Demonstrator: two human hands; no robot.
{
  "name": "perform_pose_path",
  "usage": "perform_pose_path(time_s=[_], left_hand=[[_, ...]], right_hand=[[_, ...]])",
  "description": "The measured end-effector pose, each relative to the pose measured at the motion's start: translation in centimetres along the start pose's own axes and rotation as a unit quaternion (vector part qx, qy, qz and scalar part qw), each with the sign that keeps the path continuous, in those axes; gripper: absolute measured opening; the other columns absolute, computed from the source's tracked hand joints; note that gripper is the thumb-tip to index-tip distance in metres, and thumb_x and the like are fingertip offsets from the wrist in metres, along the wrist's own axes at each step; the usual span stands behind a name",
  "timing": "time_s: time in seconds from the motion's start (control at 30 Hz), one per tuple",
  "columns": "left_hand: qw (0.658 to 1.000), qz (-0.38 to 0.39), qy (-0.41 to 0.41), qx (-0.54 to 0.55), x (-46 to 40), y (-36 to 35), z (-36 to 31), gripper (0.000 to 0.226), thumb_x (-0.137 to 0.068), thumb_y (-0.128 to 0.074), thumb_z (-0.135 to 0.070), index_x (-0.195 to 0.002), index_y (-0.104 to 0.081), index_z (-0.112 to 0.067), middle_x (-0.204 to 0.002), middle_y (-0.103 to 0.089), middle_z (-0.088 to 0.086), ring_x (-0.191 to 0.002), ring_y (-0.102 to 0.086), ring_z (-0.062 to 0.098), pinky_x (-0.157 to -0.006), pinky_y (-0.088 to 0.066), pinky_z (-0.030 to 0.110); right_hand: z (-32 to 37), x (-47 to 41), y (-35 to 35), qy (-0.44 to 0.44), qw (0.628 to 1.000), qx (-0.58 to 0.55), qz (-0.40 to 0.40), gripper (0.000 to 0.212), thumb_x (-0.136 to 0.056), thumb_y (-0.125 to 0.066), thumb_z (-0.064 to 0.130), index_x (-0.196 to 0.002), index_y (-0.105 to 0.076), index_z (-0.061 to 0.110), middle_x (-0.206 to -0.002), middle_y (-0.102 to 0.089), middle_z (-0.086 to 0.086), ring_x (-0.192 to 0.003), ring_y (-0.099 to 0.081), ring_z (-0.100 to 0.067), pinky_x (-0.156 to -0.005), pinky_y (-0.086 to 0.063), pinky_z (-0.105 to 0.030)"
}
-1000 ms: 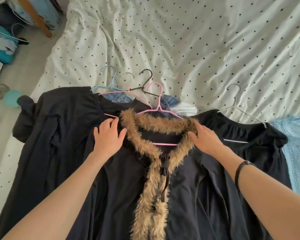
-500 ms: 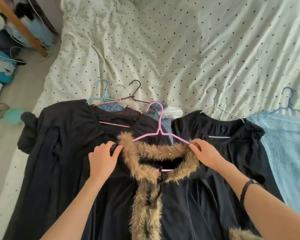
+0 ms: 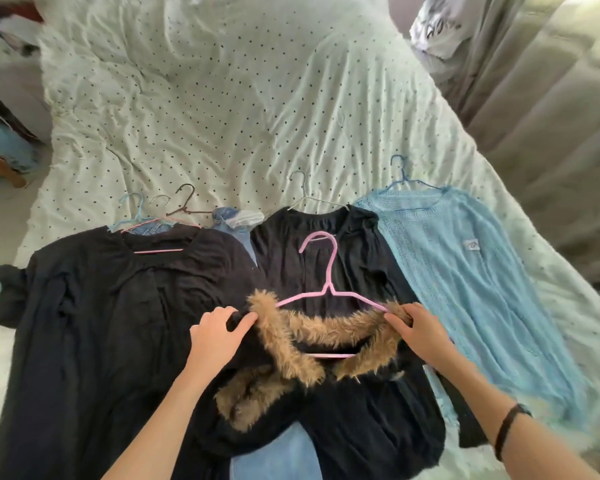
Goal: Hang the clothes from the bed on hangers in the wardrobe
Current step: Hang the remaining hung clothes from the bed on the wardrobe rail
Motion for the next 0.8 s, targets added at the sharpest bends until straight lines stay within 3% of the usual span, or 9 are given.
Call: perform_pose_path(time_s=[0.17, 0.33, 0.47, 0.53, 0.6, 0.73, 0.8], left_hand=[[0.995, -0.024, -0.094, -0.009, 6.2, -1.1, -10.2, 0.042, -0.088, -0.048, -0.051, -0.114, -0.058, -0.020, -0.107, -0.057, 0.006, -0.107, -0.051, 0.025, -0.098, -0.030, 0.040], [0.979, -0.042, -0.198, -0.017, 13.1, -4.2, -21.0, 0.049, -0.085, -0.052, -0.053, -0.118, -0.060, -0.017, -0.114, -0.059, 0.007, -0.113, -0.046, 0.023, -0.098, -0.023, 0.039], [0.964, -0.045, -0.261, 0.001, 19.9, -7.8, -30.1, 0.049, -0.087, -0.054, -0.048, -0.117, -0.061, -0.010, -0.112, -0.057, 0.015, -0.114, -0.044, 0.031, -0.098, -0.019, 0.038], [0.954, -0.020, -0.298, 0.019, 23.1, -10.1, -34.4, 0.047, -0.087, -0.054, -0.047, -0.113, -0.062, -0.009, -0.104, -0.056, 0.015, -0.112, -0.044, 0.033, -0.098, -0.019, 0.037], [0.943, 0.014, -0.332, 0.035, 25.9, -12.6, -38.4, 0.046, -0.086, -0.056, -0.046, -0.109, -0.064, -0.007, -0.103, -0.057, 0.015, -0.112, -0.045, 0.033, -0.098, -0.019, 0.036], [0.889, 0.092, -0.447, 0.031, 31.4, -17.6, -45.9, 0.069, -0.070, -0.053, -0.072, -0.099, -0.068, -0.012, -0.100, -0.062, 0.015, -0.106, -0.050, 0.032, -0.096, -0.023, 0.038], [0.855, 0.150, -0.494, 0.035, 34.3, -20.1, -49.3, 0.063, -0.061, -0.054, -0.079, -0.088, -0.068, -0.024, -0.095, -0.064, 0.008, -0.102, -0.053, 0.028, -0.098, -0.026, 0.040]], right_hand=[[-6.5, 9.6, 7.6, -0.019, 0.992, -0.033, -0.117, 0.035, -0.091, -0.058, 0.024, -0.063, -0.037, 0.028, -0.067, -0.041, 0.008, -0.066, -0.040, -0.016, -0.055, -0.028, -0.017], [-14.1, 20.3, 14.0, -0.054, 0.971, -0.082, -0.216, 0.019, -0.089, -0.060, 0.025, -0.078, -0.059, 0.010, -0.073, -0.055, 0.000, -0.073, -0.047, -0.017, -0.061, -0.027, -0.022], [-19.7, 29.5, 19.7, -0.085, 0.935, -0.126, -0.319, 0.017, -0.086, -0.064, 0.023, -0.073, -0.056, 0.027, -0.071, -0.055, 0.013, -0.069, -0.050, -0.006, -0.064, -0.034, -0.014], [-23.3, 34.5, 21.5, -0.129, 0.909, -0.149, -0.367, 0.009, -0.090, -0.059, 0.022, -0.091, -0.068, 0.020, -0.088, -0.062, 0.010, -0.085, -0.055, -0.008, -0.077, -0.035, -0.015], [-26.8, 39.5, 22.7, -0.179, 0.879, -0.169, -0.409, 0.021, -0.094, -0.052, 0.018, -0.106, -0.068, 0.012, -0.098, -0.063, 0.007, -0.098, -0.056, -0.011, -0.086, -0.036, -0.020], [-31.7, 48.3, 22.9, -0.267, 0.846, -0.137, -0.442, 0.026, -0.093, -0.051, 0.008, -0.116, -0.063, 0.008, -0.108, -0.064, -0.003, -0.100, -0.054, -0.011, -0.088, -0.036, -0.019], [-33.3, 52.2, 22.5, -0.317, 0.832, -0.119, -0.439, 0.028, -0.092, -0.053, 0.009, -0.119, -0.062, 0.008, -0.110, -0.063, -0.005, -0.101, -0.054, -0.014, -0.087, -0.035, -0.018]])
Point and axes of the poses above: each hand's wrist, its own x-axis away from the middle knuckle, its own y-axis out of the back of the hand, z = x × y, the point moved 6 cm from there along -x, towards the middle knuckle
